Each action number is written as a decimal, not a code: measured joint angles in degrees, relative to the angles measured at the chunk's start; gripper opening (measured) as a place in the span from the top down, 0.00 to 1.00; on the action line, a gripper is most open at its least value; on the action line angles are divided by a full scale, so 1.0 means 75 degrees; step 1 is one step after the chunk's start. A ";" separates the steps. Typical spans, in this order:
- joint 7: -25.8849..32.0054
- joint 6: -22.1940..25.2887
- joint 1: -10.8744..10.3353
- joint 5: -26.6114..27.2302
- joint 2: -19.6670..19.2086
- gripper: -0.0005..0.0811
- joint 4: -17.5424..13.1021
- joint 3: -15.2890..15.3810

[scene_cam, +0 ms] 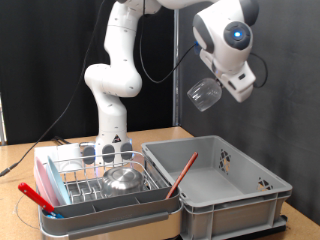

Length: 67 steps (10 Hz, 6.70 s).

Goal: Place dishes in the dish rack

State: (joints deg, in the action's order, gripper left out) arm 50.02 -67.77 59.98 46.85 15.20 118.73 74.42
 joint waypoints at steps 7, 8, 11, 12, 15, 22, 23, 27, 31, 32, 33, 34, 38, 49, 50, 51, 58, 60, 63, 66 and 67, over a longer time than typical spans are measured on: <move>0.2003 0.0230 0.0045 -0.0994 -0.2363 0.86 -0.0982 0.1092; 0.2670 0.0242 0.0039 -0.0853 -0.2481 0.86 -0.1053 0.1166; 0.3240 0.0644 0.0041 -0.0545 -0.2518 0.86 -0.1334 0.1326; 0.3243 0.0633 0.0041 -0.0560 -0.2523 0.86 -0.1305 0.1322; 0.3385 0.1311 -0.0756 -0.0588 -0.3539 0.86 -0.1280 0.0855; 0.3414 0.1676 -0.0900 -0.0628 -0.4404 0.86 -0.1010 0.0564; 0.3462 0.1974 -0.0892 -0.0779 -0.4427 0.86 -0.1028 0.0577; 0.4030 0.3362 0.0953 -0.1383 -0.3882 0.86 -0.0960 0.1601; 0.4442 0.3965 0.2396 -0.2057 -0.3840 0.86 -0.0917 0.2488; 0.4456 0.3958 0.2371 -0.2132 -0.3839 0.86 -0.0866 0.2468; 0.4603 0.3941 0.2407 -0.2412 -0.3843 0.86 -0.0720 0.2485; 0.4860 0.3853 0.2544 -0.2779 -0.3851 0.86 -0.0500 0.2539; 0.5909 0.3360 0.3543 -0.4291 -0.4110 0.86 0.0191 0.2779; 0.7368 0.3634 0.4906 -0.6550 -0.5046 0.86 0.0687 0.2803; 0.7410 0.3632 0.5003 -0.6689 -0.5106 0.86 0.0682 0.2669; 0.7508 0.3628 0.5019 -0.6926 -0.5171 0.86 0.0667 0.2502; 0.7910 0.2945 0.4930 -0.8230 -0.5565 0.86 0.1282 0.1985; 0.7890 0.2572 0.4721 -0.8410 -0.5571 0.86 0.1597 0.1626; 0.7883 0.2091 0.4344 -0.8487 -0.5585 0.86 0.1812 0.1118; 0.7883 0.2044 0.4102 -0.8503 -0.5595 0.86 0.1916 0.1021; 0.7884 0.2007 0.4046 -0.8503 -0.5595 0.86 0.1965 0.1020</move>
State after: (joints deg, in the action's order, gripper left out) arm 109.15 -52.72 90.33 -16.93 -26.76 133.46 82.07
